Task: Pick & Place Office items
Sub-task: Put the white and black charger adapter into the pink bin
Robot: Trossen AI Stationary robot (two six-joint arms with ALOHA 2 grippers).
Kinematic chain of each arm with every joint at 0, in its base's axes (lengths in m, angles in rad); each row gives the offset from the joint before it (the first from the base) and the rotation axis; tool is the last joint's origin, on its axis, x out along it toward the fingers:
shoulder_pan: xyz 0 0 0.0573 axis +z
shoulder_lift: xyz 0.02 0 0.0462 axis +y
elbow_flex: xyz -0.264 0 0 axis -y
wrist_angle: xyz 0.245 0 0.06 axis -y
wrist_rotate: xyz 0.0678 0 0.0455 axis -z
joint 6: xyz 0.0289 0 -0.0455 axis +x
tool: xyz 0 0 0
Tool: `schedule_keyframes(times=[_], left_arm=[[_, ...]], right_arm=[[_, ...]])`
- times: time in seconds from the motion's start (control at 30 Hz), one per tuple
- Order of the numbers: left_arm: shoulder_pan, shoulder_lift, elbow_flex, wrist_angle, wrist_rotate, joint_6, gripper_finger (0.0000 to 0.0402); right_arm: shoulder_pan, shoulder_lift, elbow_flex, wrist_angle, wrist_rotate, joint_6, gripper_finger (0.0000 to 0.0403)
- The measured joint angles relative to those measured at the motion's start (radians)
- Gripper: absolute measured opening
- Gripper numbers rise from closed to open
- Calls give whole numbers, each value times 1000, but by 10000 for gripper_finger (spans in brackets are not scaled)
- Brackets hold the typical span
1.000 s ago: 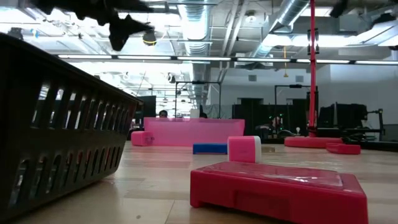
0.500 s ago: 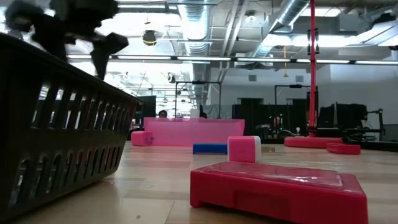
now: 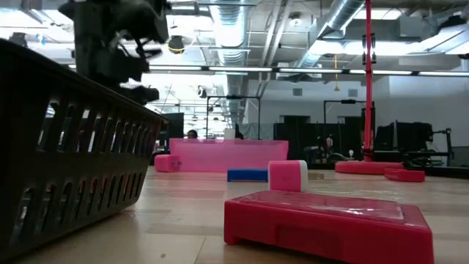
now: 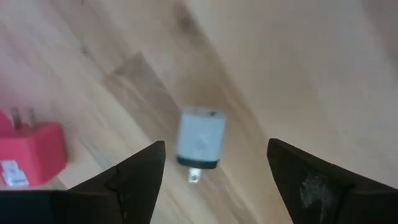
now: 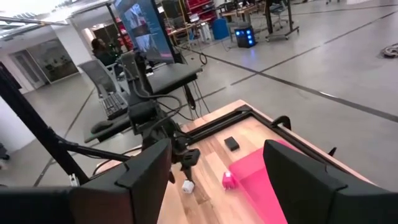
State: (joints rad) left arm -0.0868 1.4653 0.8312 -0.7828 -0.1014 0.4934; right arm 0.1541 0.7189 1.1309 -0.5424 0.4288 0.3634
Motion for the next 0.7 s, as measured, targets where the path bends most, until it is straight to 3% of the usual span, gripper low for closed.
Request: schedule_keyframes(times=[0.33,0.7], left_arm=[[80,63,-3,74,51,0,226],[78,68,-73,132,65,-20,218]], right_arm=[[47,1,0,7,1,37,249],[76,1,0,5,26,53,249]])
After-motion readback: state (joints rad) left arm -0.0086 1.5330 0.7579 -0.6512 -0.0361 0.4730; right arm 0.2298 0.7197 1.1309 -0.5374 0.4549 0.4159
